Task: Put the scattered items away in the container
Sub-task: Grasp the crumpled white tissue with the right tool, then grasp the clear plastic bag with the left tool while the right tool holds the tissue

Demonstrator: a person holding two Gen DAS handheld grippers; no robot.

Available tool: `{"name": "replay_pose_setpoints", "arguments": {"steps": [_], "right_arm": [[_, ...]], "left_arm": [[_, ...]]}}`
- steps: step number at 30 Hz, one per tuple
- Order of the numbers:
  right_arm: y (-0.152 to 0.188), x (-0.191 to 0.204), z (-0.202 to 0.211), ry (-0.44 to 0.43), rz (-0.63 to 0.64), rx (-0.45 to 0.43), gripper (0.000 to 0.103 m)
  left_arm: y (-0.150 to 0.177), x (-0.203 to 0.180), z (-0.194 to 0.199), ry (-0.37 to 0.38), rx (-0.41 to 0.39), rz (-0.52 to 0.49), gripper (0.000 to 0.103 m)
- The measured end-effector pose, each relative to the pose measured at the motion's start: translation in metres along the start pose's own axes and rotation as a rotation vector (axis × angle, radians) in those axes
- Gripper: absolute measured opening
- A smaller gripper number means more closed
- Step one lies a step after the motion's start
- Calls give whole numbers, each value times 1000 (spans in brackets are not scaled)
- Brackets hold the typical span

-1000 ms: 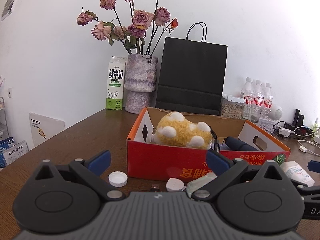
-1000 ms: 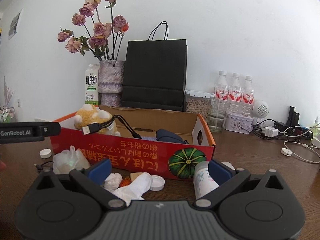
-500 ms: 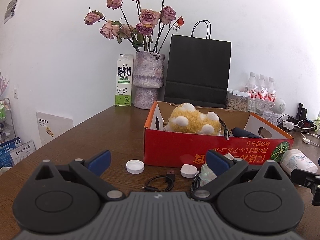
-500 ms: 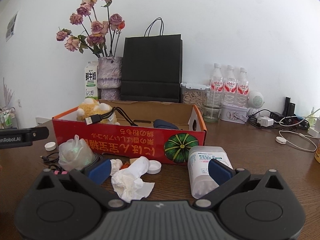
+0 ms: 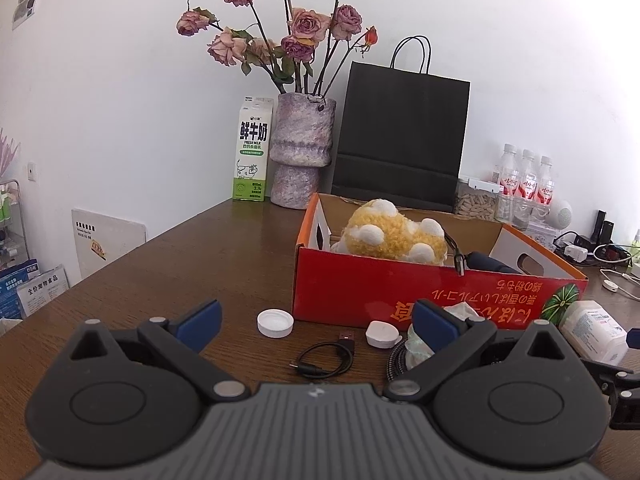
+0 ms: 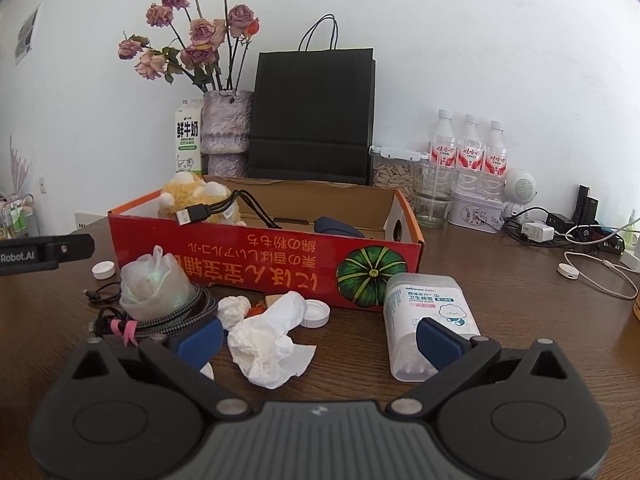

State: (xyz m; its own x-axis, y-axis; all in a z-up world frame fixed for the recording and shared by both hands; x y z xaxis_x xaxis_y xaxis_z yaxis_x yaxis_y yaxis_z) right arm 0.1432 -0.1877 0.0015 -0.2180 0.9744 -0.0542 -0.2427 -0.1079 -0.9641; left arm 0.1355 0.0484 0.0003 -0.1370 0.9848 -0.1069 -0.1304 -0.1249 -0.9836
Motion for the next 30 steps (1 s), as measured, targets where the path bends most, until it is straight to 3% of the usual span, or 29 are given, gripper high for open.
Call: {"name": "replay_pose_setpoints", "arguments": {"steps": [3, 6, 8, 10, 12, 14, 15, 20, 25, 30], "right_arm": [[4, 6, -7, -3, 20, 43, 95], [4, 9, -15, -29, -47, 58, 92], [6, 14, -24, -49, -50, 88, 82], [11, 17, -32, -55, -53, 129, 56], [17, 16, -40, -56, -69, 187, 40], [18, 15, -38, -68, -86, 182, 32], [18, 16, -37, -77, -91, 180, 24], [16, 19, -34, -96, -87, 165, 19], [12, 12, -32, -61, -108, 140, 19], [5, 3, -26, -35, -138, 78, 19]], "left_arm": [[0, -1, -1, 4, 4, -3, 103], [1, -1, -2, 7, 11, -4, 103], [1, -1, -2, 9, 13, 1, 103], [2, 0, -3, 11, 17, 4, 103], [2, 0, -3, 11, 20, 5, 103], [3, 0, -4, 11, 27, 5, 103], [3, 0, -4, 10, 30, 5, 103], [4, -1, -5, 7, 39, 3, 103], [3, -8, -3, 4, 26, -36, 103], [1, -31, -4, 89, 43, -30, 103]]}}
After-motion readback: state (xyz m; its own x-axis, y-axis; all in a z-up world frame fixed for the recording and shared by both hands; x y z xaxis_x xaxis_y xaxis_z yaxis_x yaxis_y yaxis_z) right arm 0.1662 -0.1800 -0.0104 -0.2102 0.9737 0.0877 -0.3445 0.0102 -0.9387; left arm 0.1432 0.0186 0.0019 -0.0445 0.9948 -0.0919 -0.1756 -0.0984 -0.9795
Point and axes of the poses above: each gripper's, at about its wrist camera, not at the fingertips, and z roughly against the way its jaws point, x to its left, y to its underside, the point moved 8 cm from there along -z, roughly the way its jaws point, and after that the axes turned 11 degrees about -x, right-handed, at the moved point
